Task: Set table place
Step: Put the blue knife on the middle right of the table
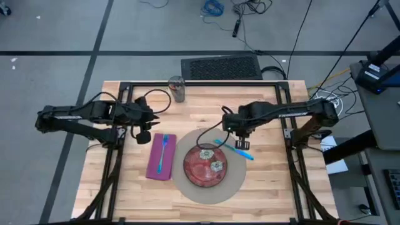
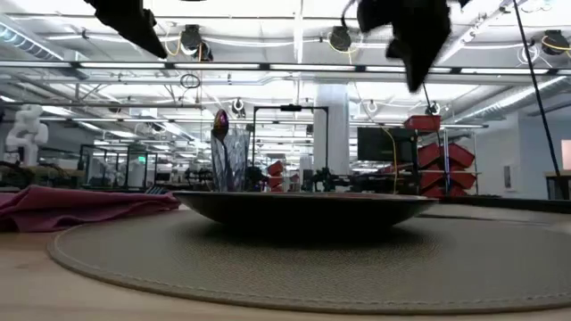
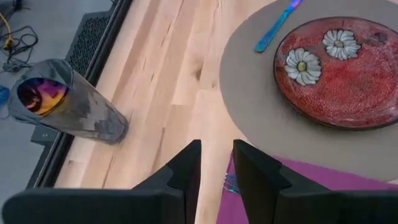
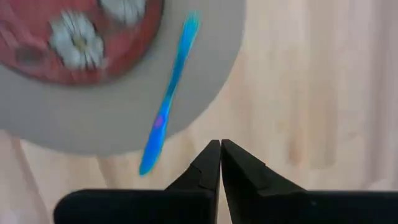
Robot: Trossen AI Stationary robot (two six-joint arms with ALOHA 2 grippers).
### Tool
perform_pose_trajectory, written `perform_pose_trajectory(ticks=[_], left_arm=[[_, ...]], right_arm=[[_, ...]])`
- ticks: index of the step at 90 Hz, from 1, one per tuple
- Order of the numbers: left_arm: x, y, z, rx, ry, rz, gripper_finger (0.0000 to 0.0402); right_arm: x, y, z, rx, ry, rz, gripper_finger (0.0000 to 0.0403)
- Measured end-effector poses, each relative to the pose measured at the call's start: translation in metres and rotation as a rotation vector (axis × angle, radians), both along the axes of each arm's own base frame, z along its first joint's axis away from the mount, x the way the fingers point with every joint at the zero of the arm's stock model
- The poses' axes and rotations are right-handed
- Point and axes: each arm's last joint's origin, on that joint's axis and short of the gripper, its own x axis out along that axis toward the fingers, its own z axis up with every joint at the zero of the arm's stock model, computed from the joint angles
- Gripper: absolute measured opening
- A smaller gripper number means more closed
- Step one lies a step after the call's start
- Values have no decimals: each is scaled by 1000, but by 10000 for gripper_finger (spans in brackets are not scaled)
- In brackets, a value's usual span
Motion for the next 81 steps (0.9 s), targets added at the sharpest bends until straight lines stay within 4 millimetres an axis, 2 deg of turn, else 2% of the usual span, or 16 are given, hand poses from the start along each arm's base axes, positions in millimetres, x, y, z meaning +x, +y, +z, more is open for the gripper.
perform_pose_trajectory(ticks=[9,18,35,44,52,68,81], left_arm=[[0,0,-2,-4,3,-2,80],[2,-1,-4,-17,-3,-12,80],[3,-1,-3,-18,-17,-13,80],[4,-1,-2,-18,-44,-13,80],[5,-1,-1,-17,-56,-14,80],[7,-1,2,-16,-90,-14,80],[8,-1,2,-22,-95,-8,80]], right_arm=[[2,1,-33,101,-24,9,25],[3,-2,-63,123,-69,5,59],[-3,-16,-100,136,-124,-71,112],[-4,-17,-111,183,-168,-82,126],[-3,-17,-112,188,-189,-89,133],[2,-12,-115,195,-257,-90,136],[-3,-9,-127,199,-265,-101,136]])
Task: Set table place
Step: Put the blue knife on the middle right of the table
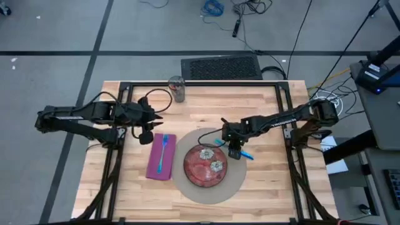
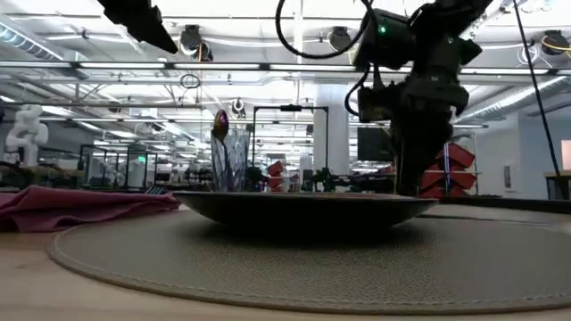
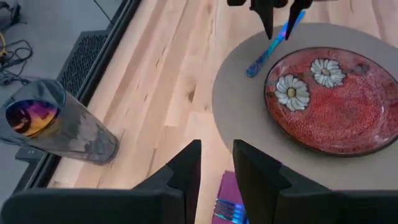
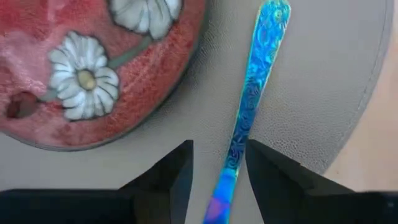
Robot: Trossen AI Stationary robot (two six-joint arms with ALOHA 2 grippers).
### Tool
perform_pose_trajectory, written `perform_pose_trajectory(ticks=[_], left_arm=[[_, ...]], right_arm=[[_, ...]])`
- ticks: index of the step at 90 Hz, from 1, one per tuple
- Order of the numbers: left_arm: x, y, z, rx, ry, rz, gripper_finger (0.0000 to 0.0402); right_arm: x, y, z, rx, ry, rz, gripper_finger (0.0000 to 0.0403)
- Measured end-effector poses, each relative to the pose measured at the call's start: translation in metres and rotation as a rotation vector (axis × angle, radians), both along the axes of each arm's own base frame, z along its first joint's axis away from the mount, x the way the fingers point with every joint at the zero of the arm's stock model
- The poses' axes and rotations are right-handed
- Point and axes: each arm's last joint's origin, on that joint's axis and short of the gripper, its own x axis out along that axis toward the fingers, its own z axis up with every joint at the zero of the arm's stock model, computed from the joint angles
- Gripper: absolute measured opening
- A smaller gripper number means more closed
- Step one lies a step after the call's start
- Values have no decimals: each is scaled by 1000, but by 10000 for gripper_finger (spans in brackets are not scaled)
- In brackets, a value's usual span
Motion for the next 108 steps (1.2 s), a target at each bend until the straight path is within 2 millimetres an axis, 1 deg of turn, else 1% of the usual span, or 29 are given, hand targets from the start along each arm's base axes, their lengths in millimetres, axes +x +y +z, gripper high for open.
perform_pose_trajectory(ticks=[14,38,49,58,67,80,94,108], left_arm=[[0,0,0,-4,0,-4,80],[2,-1,2,-16,-24,-19,80],[2,-1,2,-17,-27,-20,80],[2,-1,2,-23,-29,-20,80],[2,-1,2,-35,-32,-32,80],[3,-2,4,-43,-52,-43,80],[5,-2,3,-51,-45,-50,80],[8,-2,1,-56,-34,-56,80]], right_arm=[[-7,-2,-11,-17,7,-30,136],[-8,-2,-18,-16,-41,-44,135],[-9,-2,-27,-20,-36,-46,135],[-9,-1,-38,-39,-6,-53,135],[-4,-1,-42,-56,-31,-53,132],[2,-1,-42,-57,-99,-54,106],[3,1,-42,-6,-125,24,69],[0,5,-44,102,-130,144,60]])
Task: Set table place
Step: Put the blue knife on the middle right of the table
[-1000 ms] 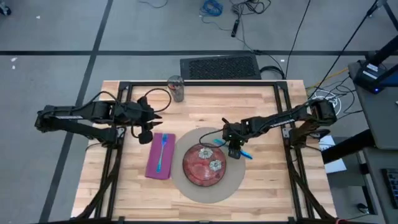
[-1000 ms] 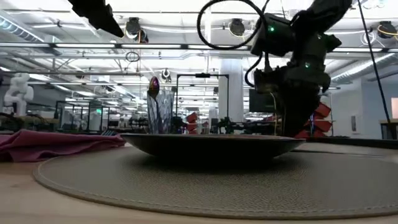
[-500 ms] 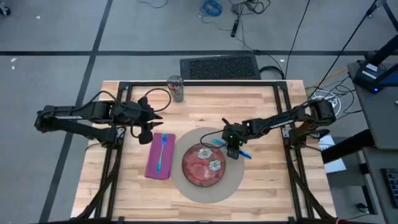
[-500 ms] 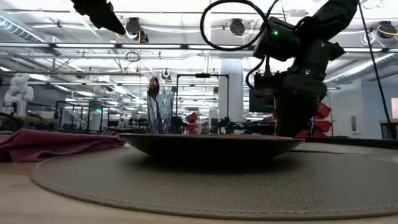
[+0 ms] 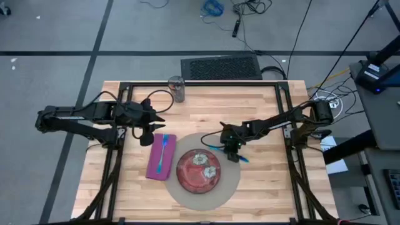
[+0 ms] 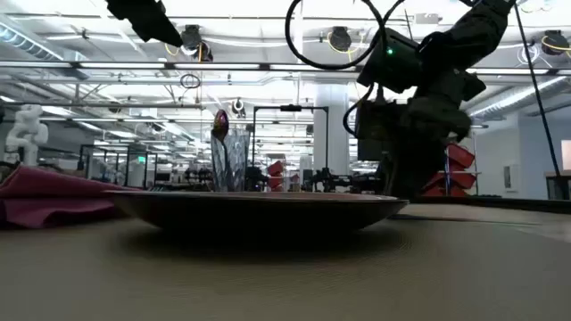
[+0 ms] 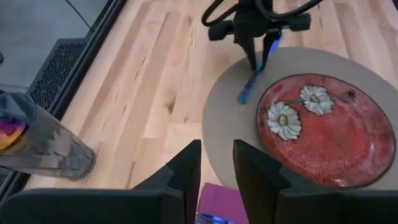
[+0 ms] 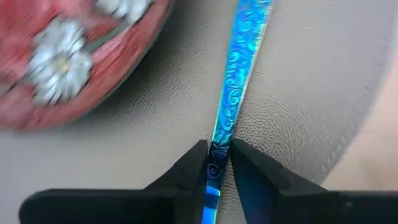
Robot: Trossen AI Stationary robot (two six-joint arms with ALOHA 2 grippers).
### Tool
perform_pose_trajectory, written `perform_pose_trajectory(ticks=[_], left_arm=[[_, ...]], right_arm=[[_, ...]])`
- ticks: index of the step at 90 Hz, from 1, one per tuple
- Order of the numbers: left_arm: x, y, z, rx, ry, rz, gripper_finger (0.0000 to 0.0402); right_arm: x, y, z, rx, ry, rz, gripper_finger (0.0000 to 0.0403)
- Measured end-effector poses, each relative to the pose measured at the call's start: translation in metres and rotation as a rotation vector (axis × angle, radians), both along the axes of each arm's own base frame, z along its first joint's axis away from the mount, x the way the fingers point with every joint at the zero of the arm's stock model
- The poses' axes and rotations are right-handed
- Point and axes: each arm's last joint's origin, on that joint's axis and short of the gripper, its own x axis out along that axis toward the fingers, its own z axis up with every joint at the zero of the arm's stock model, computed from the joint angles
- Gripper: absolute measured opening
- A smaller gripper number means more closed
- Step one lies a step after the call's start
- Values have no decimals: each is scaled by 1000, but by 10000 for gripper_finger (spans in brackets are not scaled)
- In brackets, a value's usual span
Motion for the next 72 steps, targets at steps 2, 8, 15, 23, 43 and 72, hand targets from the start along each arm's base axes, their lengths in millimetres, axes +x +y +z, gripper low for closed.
perform_pose_trajectory(ticks=[2,8,15,23,43,72], left_arm=[[1,0,-1,0,4,0,80],[3,0,-2,0,16,0,80],[7,0,-5,-6,32,-8,80],[12,-1,-8,-18,52,-22,80],[22,-2,-15,-14,82,-39,80],[28,-2,-17,-28,82,-55,80]], right_arm=[[0,0,0,4,-2,11,60],[0,-1,0,-4,0,10,60],[-1,-2,-1,-59,18,-30,59],[-3,-5,-1,-143,39,-72,59],[-4,-4,-2,-250,50,-90,59],[-5,-2,-2,-278,61,-80,47]])
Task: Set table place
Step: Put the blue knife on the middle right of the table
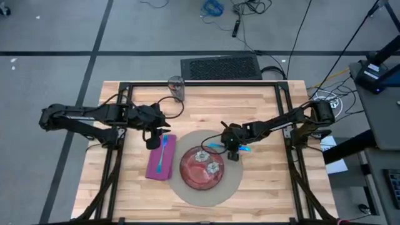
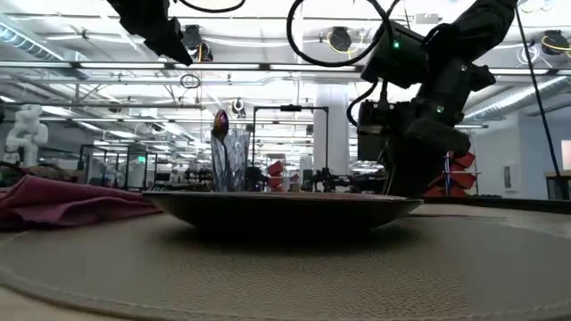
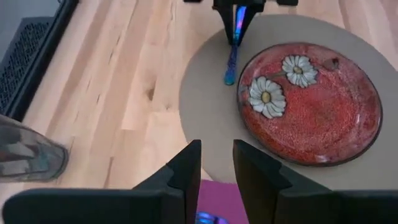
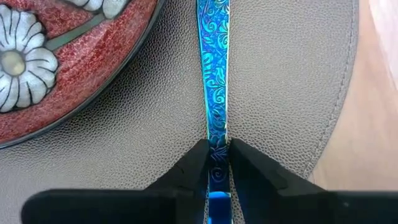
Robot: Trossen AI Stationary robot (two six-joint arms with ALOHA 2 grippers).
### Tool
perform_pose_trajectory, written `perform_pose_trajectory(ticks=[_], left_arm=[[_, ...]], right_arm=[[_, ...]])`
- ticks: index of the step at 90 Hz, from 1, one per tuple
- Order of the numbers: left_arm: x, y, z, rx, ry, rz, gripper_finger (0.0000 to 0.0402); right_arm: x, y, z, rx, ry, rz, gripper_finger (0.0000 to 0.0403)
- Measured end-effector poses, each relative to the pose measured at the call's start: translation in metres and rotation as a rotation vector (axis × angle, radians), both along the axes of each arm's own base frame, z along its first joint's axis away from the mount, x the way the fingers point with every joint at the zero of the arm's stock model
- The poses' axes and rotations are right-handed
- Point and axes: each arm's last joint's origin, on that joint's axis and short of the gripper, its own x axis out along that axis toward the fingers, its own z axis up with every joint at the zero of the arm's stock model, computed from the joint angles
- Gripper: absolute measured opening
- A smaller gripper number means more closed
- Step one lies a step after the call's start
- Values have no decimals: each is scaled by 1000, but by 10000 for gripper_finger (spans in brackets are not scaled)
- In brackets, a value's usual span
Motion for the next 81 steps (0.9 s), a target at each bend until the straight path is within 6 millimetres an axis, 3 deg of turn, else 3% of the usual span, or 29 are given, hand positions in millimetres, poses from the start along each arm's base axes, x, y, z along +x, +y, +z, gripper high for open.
perform_pose_trajectory(ticks=[12,38,81], left_arm=[[1,0,1,6,-14,-6,80],[1,0,1,7,-13,-7,80],[1,0,2,12,-28,-11,80]], right_arm=[[-1,0,0,-1,7,0,12],[-1,2,2,-47,15,-5,3],[6,1,41,-154,147,58,5]])
